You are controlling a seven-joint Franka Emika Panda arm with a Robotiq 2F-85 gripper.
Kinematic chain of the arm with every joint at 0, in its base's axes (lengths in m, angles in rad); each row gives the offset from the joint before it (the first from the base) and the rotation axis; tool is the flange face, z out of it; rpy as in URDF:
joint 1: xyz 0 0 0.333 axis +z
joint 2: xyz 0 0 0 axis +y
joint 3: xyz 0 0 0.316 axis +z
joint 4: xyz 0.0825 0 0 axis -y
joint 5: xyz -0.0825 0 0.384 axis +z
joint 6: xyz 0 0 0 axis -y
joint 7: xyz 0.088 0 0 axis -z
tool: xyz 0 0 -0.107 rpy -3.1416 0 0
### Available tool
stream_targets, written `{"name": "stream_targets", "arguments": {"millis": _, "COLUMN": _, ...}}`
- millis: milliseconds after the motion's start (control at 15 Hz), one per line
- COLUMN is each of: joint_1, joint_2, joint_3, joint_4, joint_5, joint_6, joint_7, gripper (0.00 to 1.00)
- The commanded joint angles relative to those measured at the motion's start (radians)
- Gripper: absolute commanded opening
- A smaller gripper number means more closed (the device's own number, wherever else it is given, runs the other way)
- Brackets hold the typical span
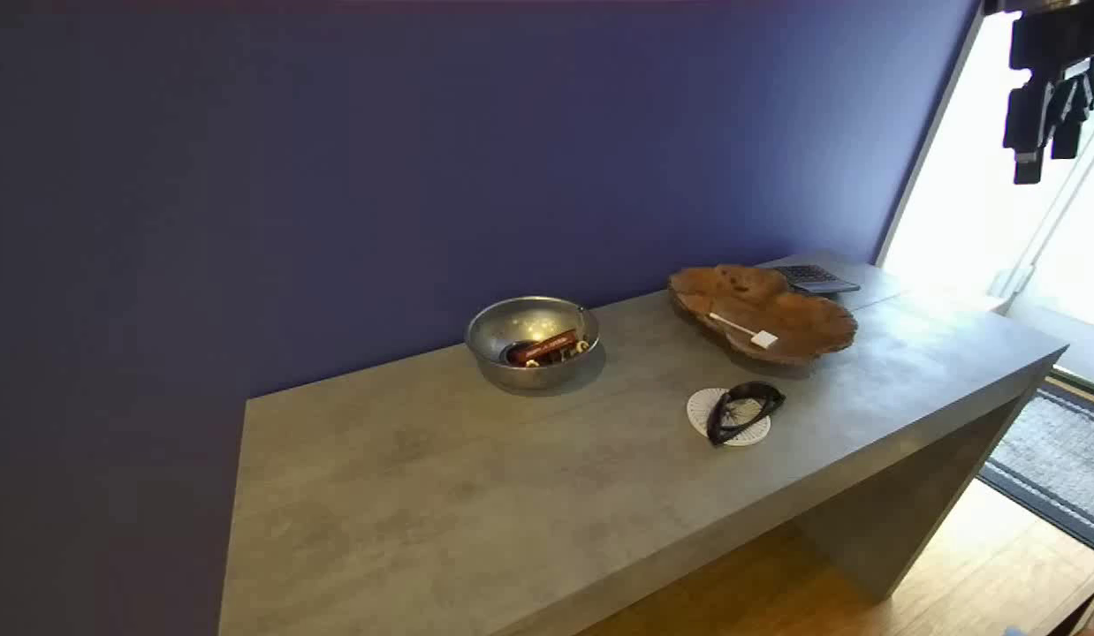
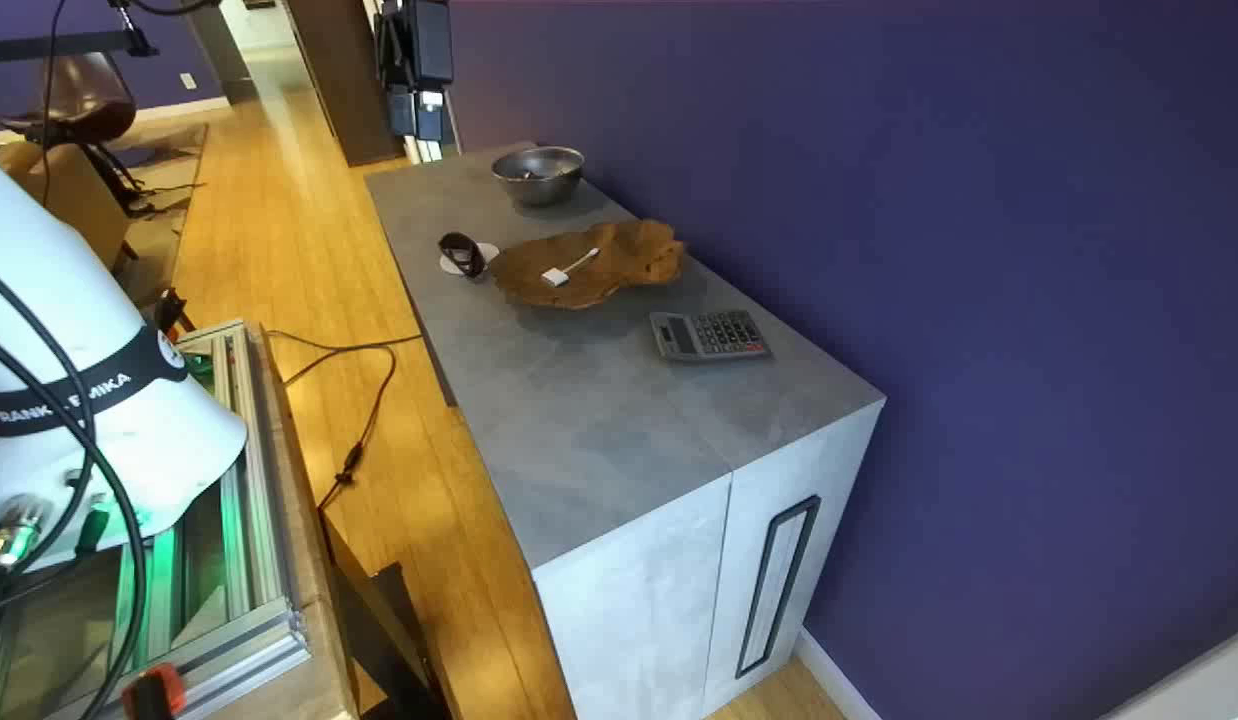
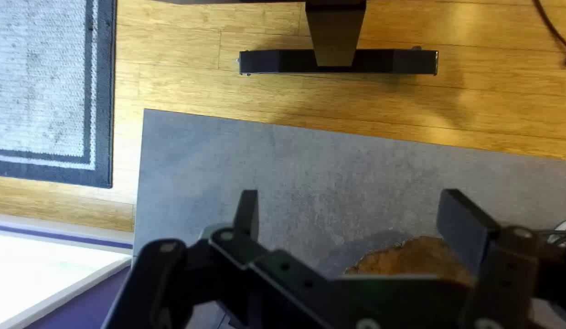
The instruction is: Remove the adaptor cable from the wooden tray
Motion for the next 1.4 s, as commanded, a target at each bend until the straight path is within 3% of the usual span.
{"name": "stream_targets", "arguments": {"millis": 0, "joint_1": 0.012, "joint_2": 0.001, "joint_3": -0.011, "joint_4": 0.002, "joint_5": -0.004, "joint_6": -0.003, "joint_7": 0.004, "gripper": 1.0}}
{"name": "stream_targets", "arguments": {"millis": 333, "joint_1": 0.012, "joint_2": 0.001, "joint_3": -0.011, "joint_4": 0.002, "joint_5": -0.004, "joint_6": -0.003, "joint_7": 0.004, "gripper": 1.0}}
{"name": "stream_targets", "arguments": {"millis": 533, "joint_1": -0.027, "joint_2": 0.088, "joint_3": -0.012, "joint_4": 0.103, "joint_5": -0.191, "joint_6": 0.011, "joint_7": -0.052, "gripper": 1.0}}
{"name": "stream_targets", "arguments": {"millis": 733, "joint_1": -0.05, "joint_2": 0.223, "joint_3": -0.04, "joint_4": 0.277, "joint_5": -0.377, "joint_6": 0.023, "joint_7": -0.139, "gripper": 1.0}}
{"name": "stream_targets", "arguments": {"millis": 1000, "joint_1": -0.036, "joint_2": 0.338, "joint_3": -0.069, "joint_4": 0.425, "joint_5": -0.498, "joint_6": 0.096, "joint_7": -0.258, "gripper": 1.0}}
{"name": "stream_targets", "arguments": {"millis": 1067, "joint_1": -0.033, "joint_2": 0.27, "joint_3": -0.074, "joint_4": 0.347, "joint_5": -0.444, "joint_6": 0.077, "joint_7": -0.196, "gripper": 1.0}}
{"name": "stream_targets", "arguments": {"millis": 1333, "joint_1": -0.026, "joint_2": 0.34, "joint_3": -0.077, "joint_4": 0.417, "joint_5": -0.476, "joint_6": 0.092, "joint_7": -0.238, "gripper": 1.0}}
